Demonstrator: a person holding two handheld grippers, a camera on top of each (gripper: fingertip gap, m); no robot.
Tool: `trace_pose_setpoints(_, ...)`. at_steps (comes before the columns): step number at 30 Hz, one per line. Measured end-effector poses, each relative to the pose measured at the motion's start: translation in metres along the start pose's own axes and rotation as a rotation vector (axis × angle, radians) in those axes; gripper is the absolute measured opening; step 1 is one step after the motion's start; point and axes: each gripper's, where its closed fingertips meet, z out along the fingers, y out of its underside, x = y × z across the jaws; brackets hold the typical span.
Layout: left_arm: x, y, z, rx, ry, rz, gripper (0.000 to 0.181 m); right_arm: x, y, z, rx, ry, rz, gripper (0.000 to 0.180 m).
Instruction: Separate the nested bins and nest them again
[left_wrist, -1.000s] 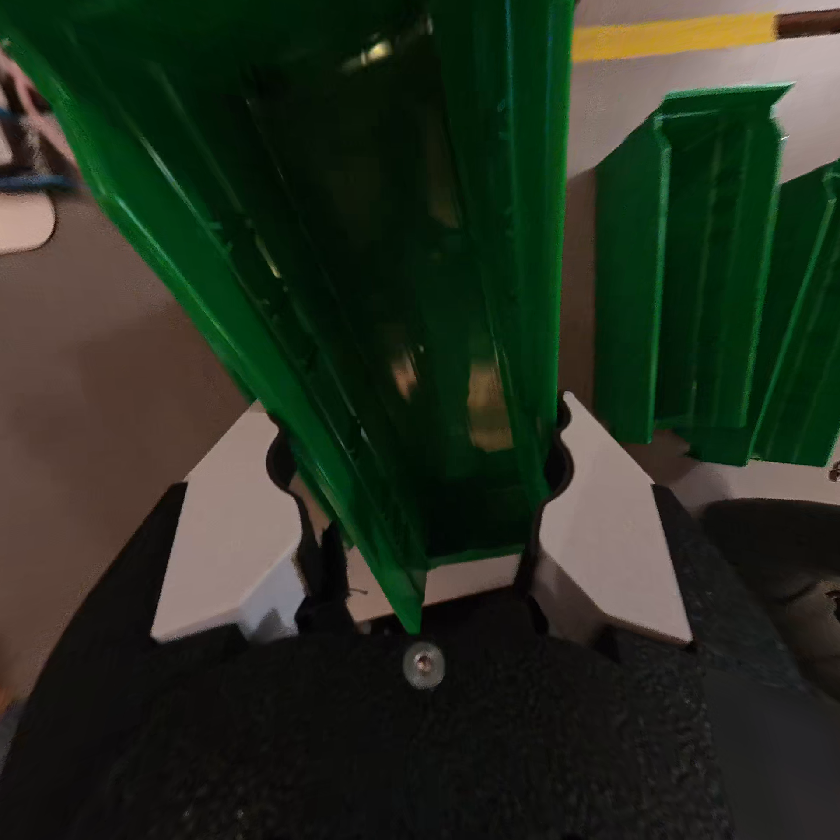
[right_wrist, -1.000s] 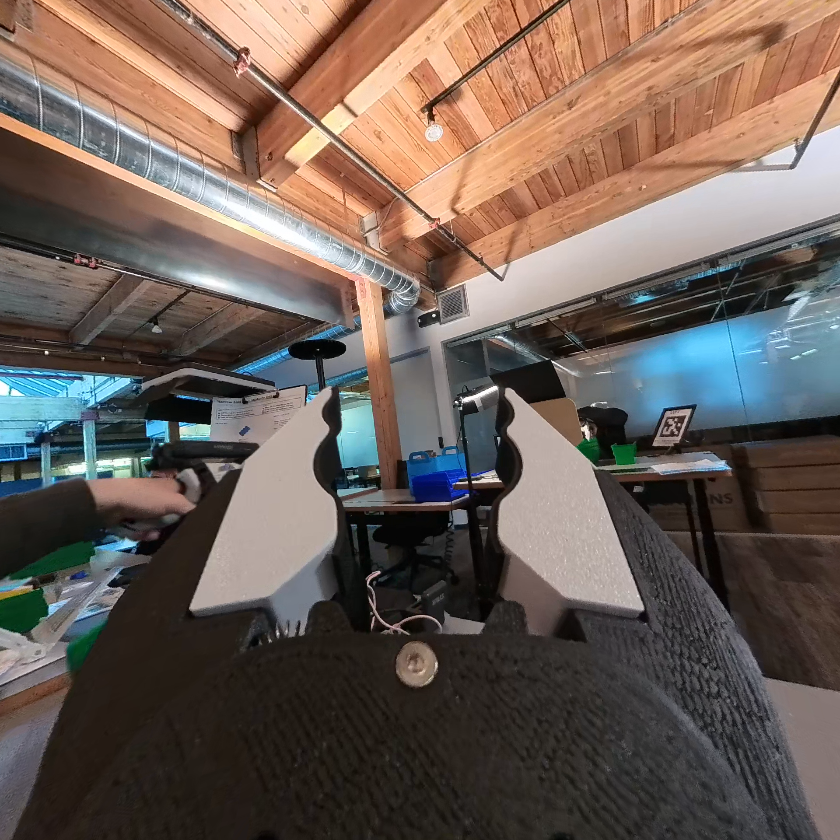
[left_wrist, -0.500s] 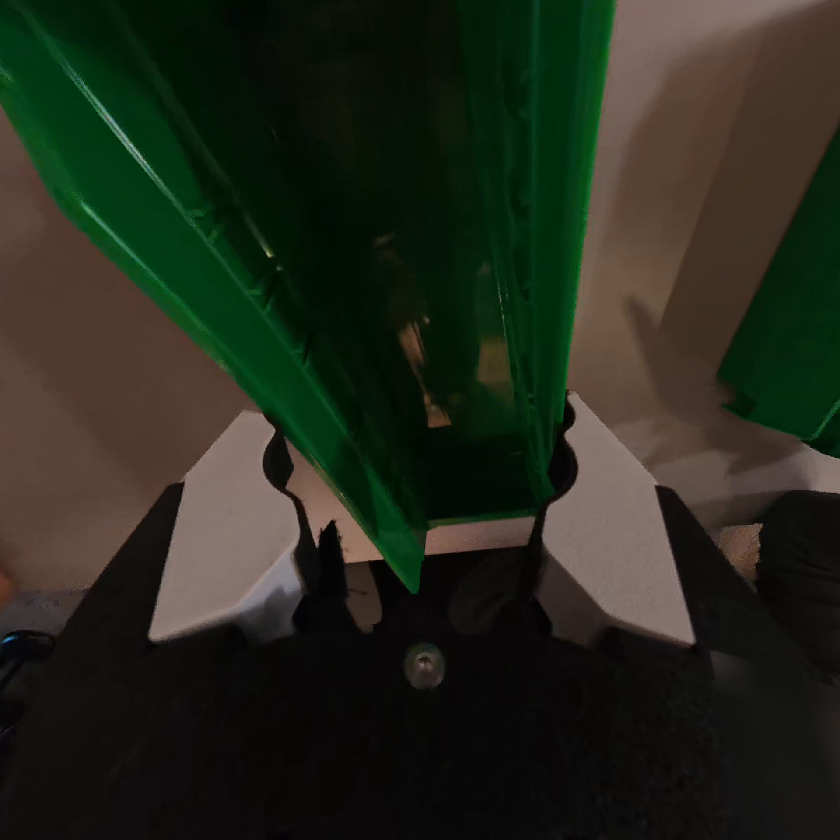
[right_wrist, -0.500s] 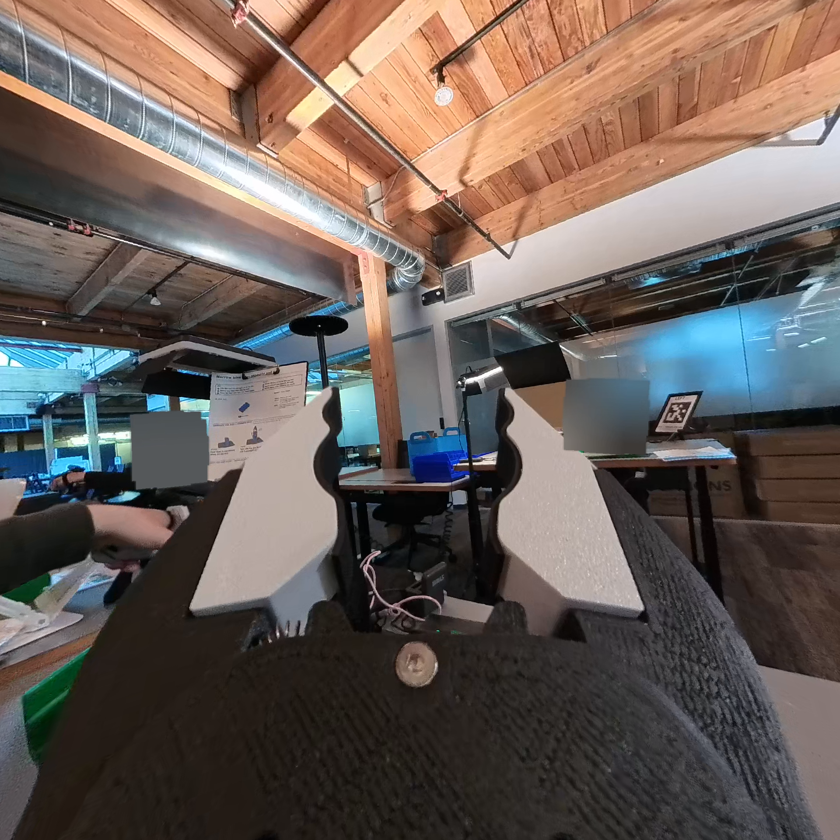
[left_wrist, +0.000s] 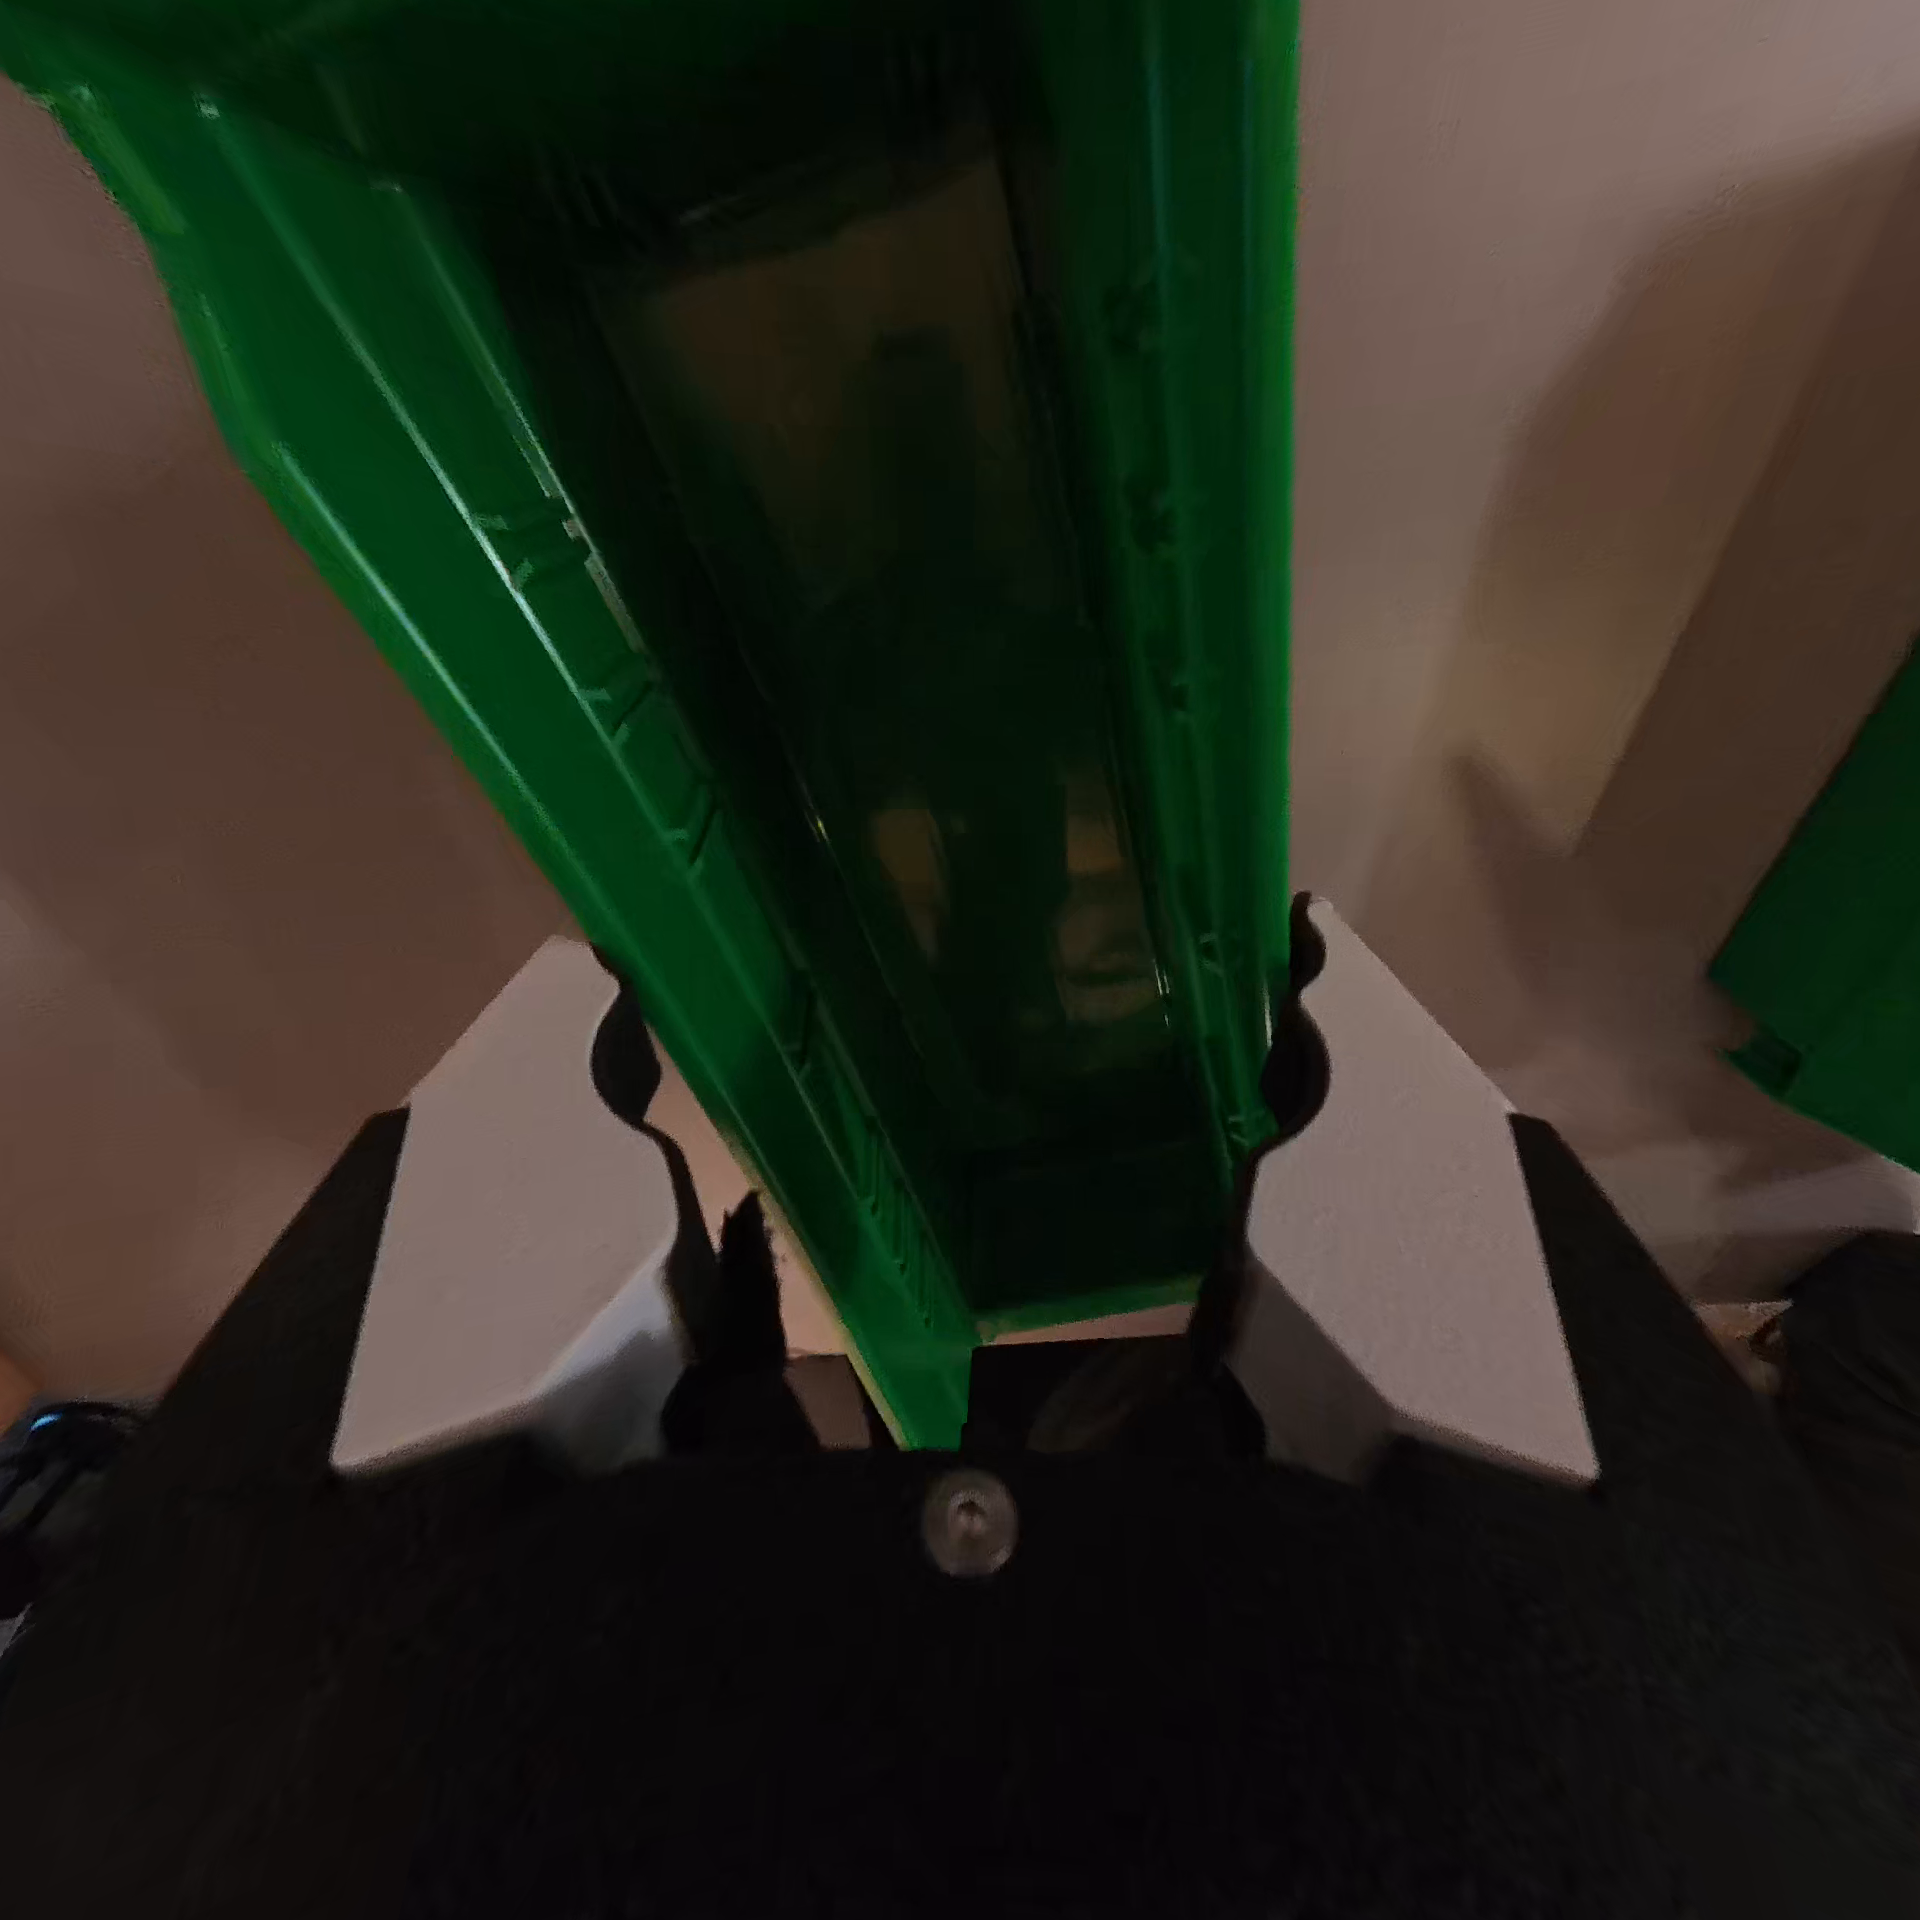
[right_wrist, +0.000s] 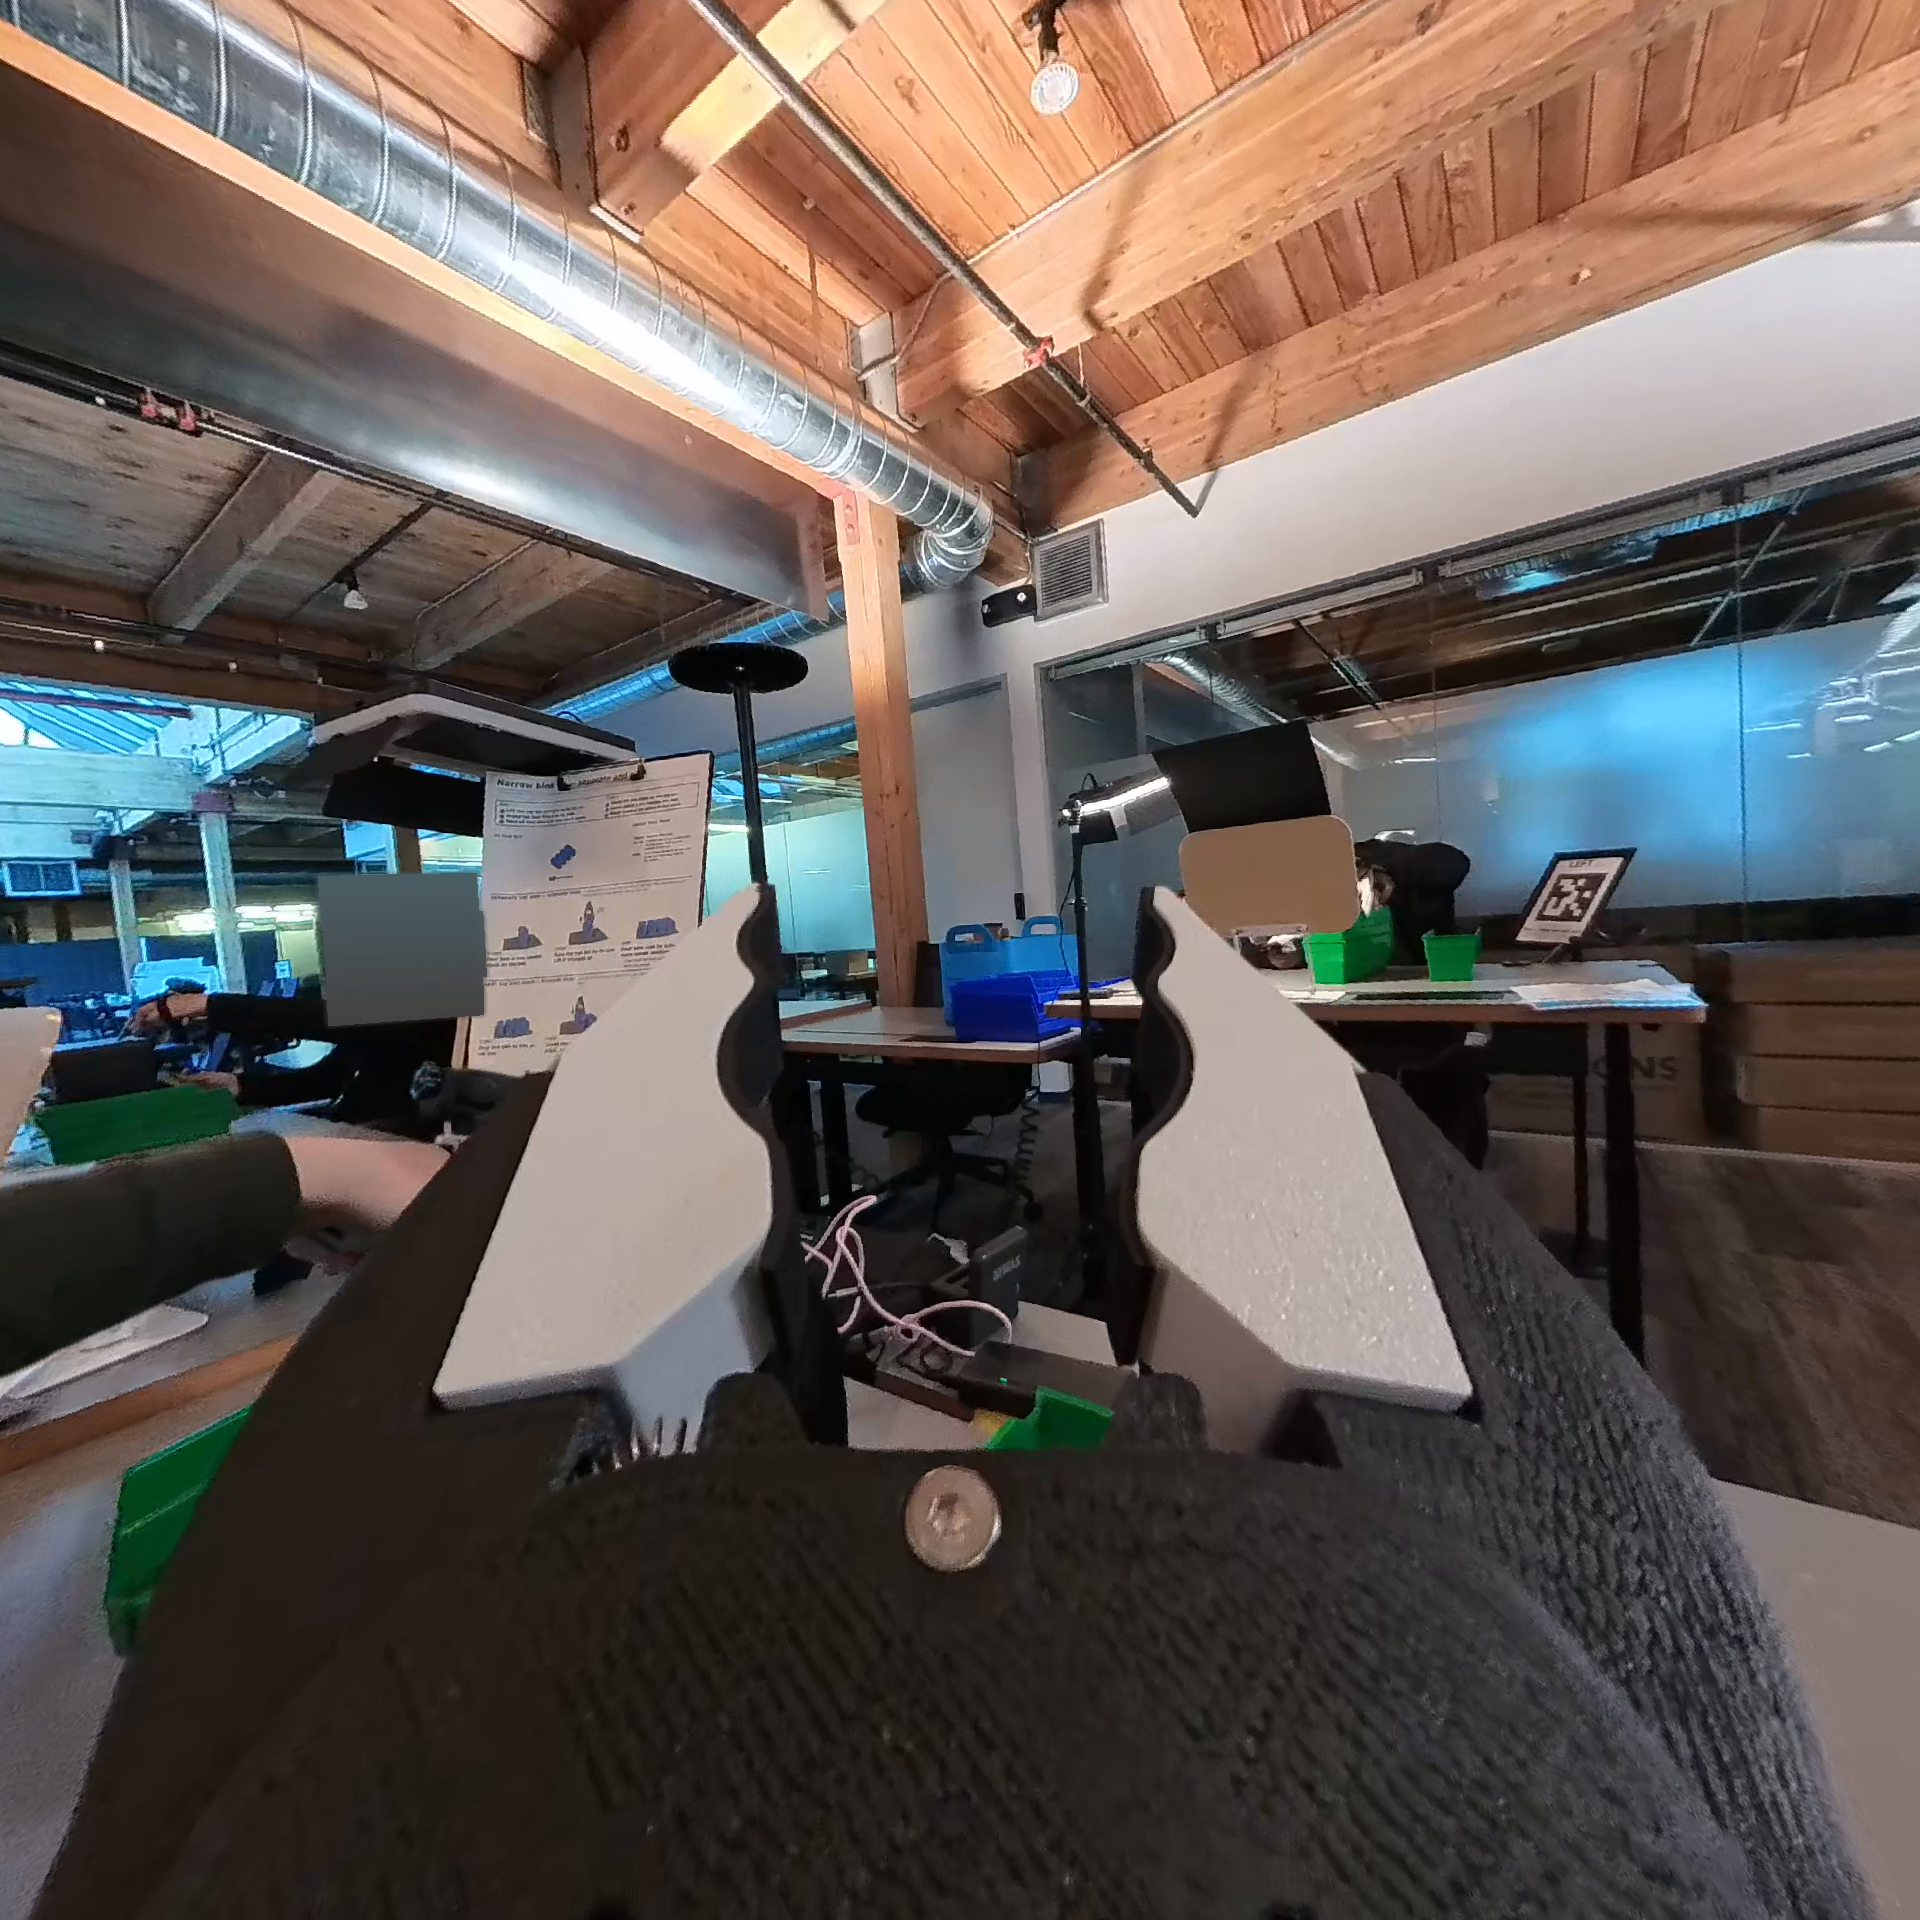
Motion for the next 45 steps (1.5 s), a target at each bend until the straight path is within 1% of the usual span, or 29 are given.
trace_pose_setpoints(3, 0.000, -0.004, 0.006, 0.021, 0.004, -0.002, 0.123, -0.001, 0.002, 0.002, -0.009, -0.002, -0.002, 0.068)
trace_pose_setpoints(8, 0.002, -0.005, 0.013, 0.048, 0.012, -0.005, 0.136, -0.002, 0.007, 0.004, -0.025, -0.004, -0.009, 0.068)
trace_pose_setpoints(11, 0.006, -0.005, 0.006, 0.080, 0.032, 0.010, 0.143, -0.003, 0.010, 0.006, -0.038, -0.006, -0.011, 0.067)
trace_pose_setpoints(14, 0.006, -0.003, -0.003, 0.104, 0.040, 0.022, 0.142, -0.003, 0.013, 0.008, -0.051, -0.009, -0.012, 0.068)
trace_pose_setpoints(19, 0.006, 0.015, -0.011, 0.101, 0.088, 0.021, 0.121, -0.005, 0.015, 0.008, -0.060, -0.015, -0.012, 0.067)
trace_pose_setpoints(25, 0.013, 0.029, -0.008, 0.150, 0.246, -0.021, 0.109, -0.004, 0.013, 0.007, -0.055, -0.017, -0.007, 0.067)
trace_pose_setpoints(27, 0.012, 0.031, -0.010, 0.187, 0.247, 0.004, 0.107, -0.004, 0.012, 0.007, -0.054, -0.018, -0.005, 0.067)
trace_pose_setpoints(29, 0.009, 0.030, -0.014, 0.242, 0.240, 0.018, 0.095, -0.003, 0.011, 0.006, -0.051, -0.016, -0.004, 0.067)
trace_pose_setpoints(31, 0.005, 0.025, -0.024, 0.323, 0.256, 0.018, 0.088, -0.003, 0.010, 0.005, -0.047, -0.016, -0.003, 0.067)
trace_pose_setpoints(33, -0.007, 0.016, -0.031, 0.403, 0.235, 0.009, 0.067, -0.002, 0.011, 0.005, -0.047, -0.015, 0.000, 0.067)
trace_pose_setpoints(34, -0.013, 0.015, -0.030, 0.414, 0.218, 0.006, 0.062, -0.001, 0.011, 0.006, -0.048, -0.015, 0.002, 0.067)
trace_pose_setpoints(35, -0.015, 0.016, -0.027, 0.395, 0.215, 0.007, 0.059, -0.001, 0.012, 0.006, -0.051, -0.015, 0.004, 0.067)
trace_pose_setpoints(36, -0.014, 0.019, -0.022, 0.366, 0.227, 0.022, 0.051, -0.001, 0.013, 0.006, -0.055, -0.017, 0.005, 0.067)
trace_pose_setpoints(38, -0.018, 0.020, -0.014, 0.346, 0.176, 0.068, 0.042, -0.002, 0.014, 0.007, -0.061, -0.018, 0.003, 0.067)
trace_pose_setpoints(39, -0.021, 0.020, -0.012, 0.347, 0.145, 0.086, 0.039, -0.003, 0.015, 0.008, -0.063, -0.019, 0.000, 0.067)
trace_pose_setpoints(41, -0.019, 0.021, -0.009, 0.343, 0.138, 0.091, 0.042, -0.005, 0.015, 0.008, -0.065, -0.021, -0.005, 0.067)
trace_pose_setpoints(42, -0.020, 0.022, -0.007, 0.332, 0.128, 0.090, 0.040, -0.006, 0.016, 0.009, -0.067, -0.023, -0.006, 0.067)
trace_pose_setpoints(43, -0.023, 0.024, -0.004, 0.312, 0.103, 0.094, 0.031, -0.007, 0.017, 0.009, -0.070, -0.026, -0.007, 0.067)
trace_pose_setpoints(45, -0.036, 0.026, 0.001, 0.285, 0.012, 0.126, 0.004, -0.009, 0.018, 0.010, -0.075, -0.030, -0.010, 0.067)
